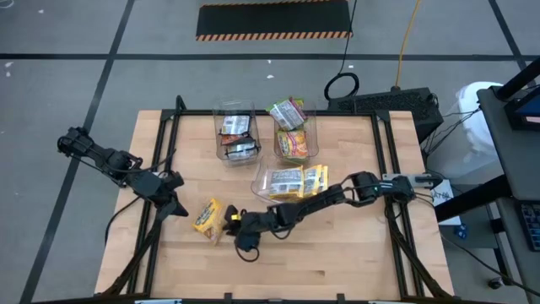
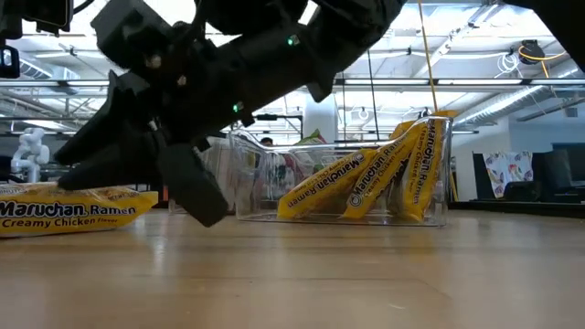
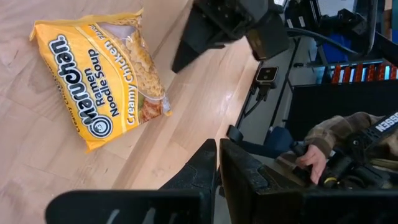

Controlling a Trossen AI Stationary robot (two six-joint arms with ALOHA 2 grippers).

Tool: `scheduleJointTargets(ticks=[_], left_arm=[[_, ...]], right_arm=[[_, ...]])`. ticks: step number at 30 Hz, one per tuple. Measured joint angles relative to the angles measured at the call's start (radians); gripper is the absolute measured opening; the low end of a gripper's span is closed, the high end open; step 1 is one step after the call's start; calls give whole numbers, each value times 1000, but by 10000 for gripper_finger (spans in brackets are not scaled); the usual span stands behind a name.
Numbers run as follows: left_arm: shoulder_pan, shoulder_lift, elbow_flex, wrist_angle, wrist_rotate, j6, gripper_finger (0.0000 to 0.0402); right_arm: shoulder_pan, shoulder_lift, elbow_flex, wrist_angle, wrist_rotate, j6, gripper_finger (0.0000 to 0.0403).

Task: Sort Maruchan noodles
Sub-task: Put the yellow noodle pack into the bottom transparent bin

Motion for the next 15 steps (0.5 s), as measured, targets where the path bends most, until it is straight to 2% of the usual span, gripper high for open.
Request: scheduleJointTargets(ticks=[4, 10, 15], left_arm=[[0, 0, 0, 1, 0, -6, 26], [0, 0, 0, 2, 0, -13, 26], [0, 0, 0, 2, 1, -19, 26]], right_arm=[[-14, 0, -1, 55, 76, -18, 110], [-48, 0, -1, 55, 69, 156, 110], [-72, 0, -1, 64, 23, 220, 110]])
